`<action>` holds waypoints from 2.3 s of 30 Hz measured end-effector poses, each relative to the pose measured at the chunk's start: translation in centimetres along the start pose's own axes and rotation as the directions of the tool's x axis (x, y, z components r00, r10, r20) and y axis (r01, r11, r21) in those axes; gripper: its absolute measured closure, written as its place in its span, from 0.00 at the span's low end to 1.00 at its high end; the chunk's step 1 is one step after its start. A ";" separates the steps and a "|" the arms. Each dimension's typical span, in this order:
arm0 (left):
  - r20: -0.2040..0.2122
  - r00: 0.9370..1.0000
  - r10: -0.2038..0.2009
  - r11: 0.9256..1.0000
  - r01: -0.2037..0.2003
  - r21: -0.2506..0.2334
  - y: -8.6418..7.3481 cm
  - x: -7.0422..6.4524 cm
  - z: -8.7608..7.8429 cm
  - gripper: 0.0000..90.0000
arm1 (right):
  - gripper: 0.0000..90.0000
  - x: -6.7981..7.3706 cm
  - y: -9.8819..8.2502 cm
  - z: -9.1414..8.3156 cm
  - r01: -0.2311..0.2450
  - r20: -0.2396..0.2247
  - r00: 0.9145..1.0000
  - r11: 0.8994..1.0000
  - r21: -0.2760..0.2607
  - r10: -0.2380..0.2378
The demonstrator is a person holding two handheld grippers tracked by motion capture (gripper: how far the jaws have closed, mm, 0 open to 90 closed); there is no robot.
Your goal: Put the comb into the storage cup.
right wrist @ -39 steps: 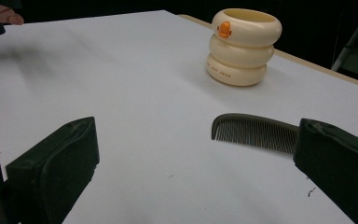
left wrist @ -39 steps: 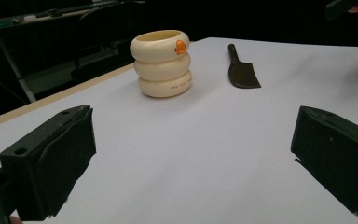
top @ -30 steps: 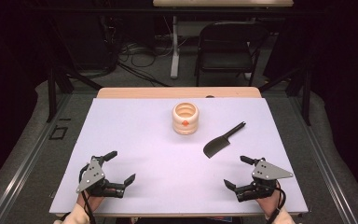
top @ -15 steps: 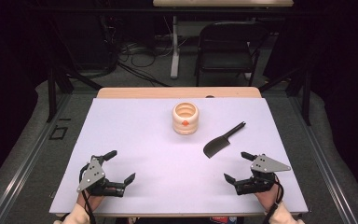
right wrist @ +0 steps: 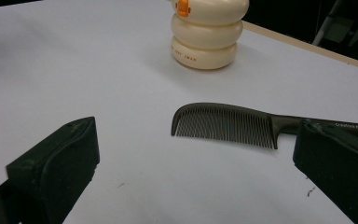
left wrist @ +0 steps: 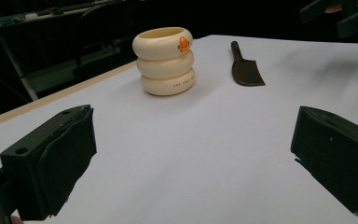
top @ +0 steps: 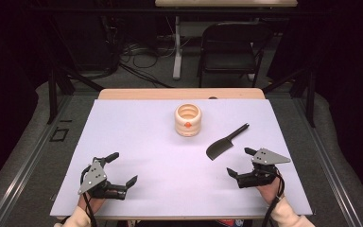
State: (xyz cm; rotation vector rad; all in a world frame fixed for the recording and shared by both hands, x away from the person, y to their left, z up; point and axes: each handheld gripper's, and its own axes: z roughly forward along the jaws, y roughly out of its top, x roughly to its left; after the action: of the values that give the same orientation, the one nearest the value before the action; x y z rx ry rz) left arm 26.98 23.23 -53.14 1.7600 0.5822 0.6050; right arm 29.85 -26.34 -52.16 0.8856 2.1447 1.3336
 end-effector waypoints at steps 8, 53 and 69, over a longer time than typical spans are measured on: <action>0.000 1.000 0.000 1.000 0.000 -0.001 0.0 0.0 0.0 0.00 | 0.00 -0.6 0.5 0.7 0.007 0.006 1.000 1.000 0.006 -0.007; 0.013 1.000 0.011 1.000 -0.011 -0.008 0.2 0.0 0.4 0.00 | 0.00 -8.5 2.3 4.9 -0.054 0.074 0.996 0.992 0.115 0.046; 0.031 0.999 0.009 1.000 -0.009 -0.008 0.2 0.2 0.8 0.00 | 0.00 -10.9 3.8 7.6 -0.066 0.094 0.994 0.981 0.182 0.050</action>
State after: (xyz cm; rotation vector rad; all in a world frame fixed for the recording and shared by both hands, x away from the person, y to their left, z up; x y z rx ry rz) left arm 27.64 22.77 -53.13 1.7623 0.5498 0.5846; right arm 43.46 -28.43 -51.44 1.0676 2.2145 1.1114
